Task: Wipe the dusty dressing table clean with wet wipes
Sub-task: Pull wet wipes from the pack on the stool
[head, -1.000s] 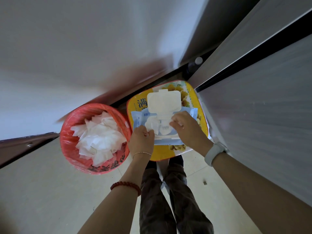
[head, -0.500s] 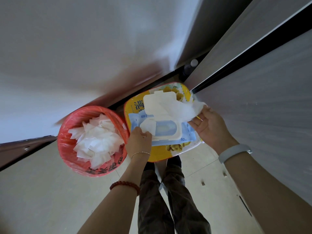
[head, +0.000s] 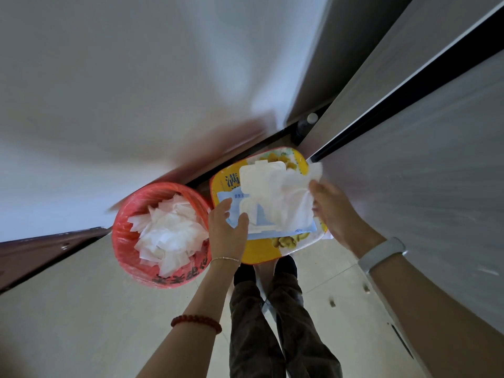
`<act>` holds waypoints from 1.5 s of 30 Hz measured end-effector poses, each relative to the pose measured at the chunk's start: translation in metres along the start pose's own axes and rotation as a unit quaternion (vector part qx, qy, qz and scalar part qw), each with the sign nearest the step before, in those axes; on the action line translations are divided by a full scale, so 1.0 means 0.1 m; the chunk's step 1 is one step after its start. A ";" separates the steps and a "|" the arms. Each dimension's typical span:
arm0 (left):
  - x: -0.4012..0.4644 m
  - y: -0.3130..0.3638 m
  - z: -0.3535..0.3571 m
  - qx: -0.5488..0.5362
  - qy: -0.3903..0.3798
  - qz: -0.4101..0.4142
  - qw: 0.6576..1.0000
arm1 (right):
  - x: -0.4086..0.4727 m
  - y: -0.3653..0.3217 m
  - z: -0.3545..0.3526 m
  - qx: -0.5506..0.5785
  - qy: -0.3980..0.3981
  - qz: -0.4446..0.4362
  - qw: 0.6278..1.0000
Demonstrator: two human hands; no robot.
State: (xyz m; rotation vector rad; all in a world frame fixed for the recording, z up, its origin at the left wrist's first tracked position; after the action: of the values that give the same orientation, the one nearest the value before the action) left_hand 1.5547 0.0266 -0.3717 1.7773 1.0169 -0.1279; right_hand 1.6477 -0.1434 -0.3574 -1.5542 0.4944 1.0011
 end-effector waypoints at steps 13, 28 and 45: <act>-0.07 0.03 0.28 -0.218 -0.134 -0.176 0.951 | -0.19 0.00 0.01 0.075 -0.066 0.025 0.995; -0.08 -0.02 0.33 -0.312 -0.171 -0.190 0.915 | -0.11 0.20 -0.23 0.227 0.085 0.034 0.970; -0.33 0.13 0.59 -0.278 -0.307 -0.261 0.872 | -0.16 0.09 -0.14 -0.071 0.138 -0.042 0.987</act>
State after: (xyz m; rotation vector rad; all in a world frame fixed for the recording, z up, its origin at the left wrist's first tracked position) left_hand 1.5641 -0.0418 -0.3722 0.8109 0.9058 -0.6308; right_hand 1.6366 -0.1626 -0.3502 -1.8398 0.5533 0.7737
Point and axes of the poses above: each hand's wrist, its own x-axis towards the middle knuckle, its own z-axis out of the palm, y = z × x, the point moved 7 cm from there along x, towards the middle knuckle, and after that the axes turned 3 degrees about z, right-handed, at the moved point
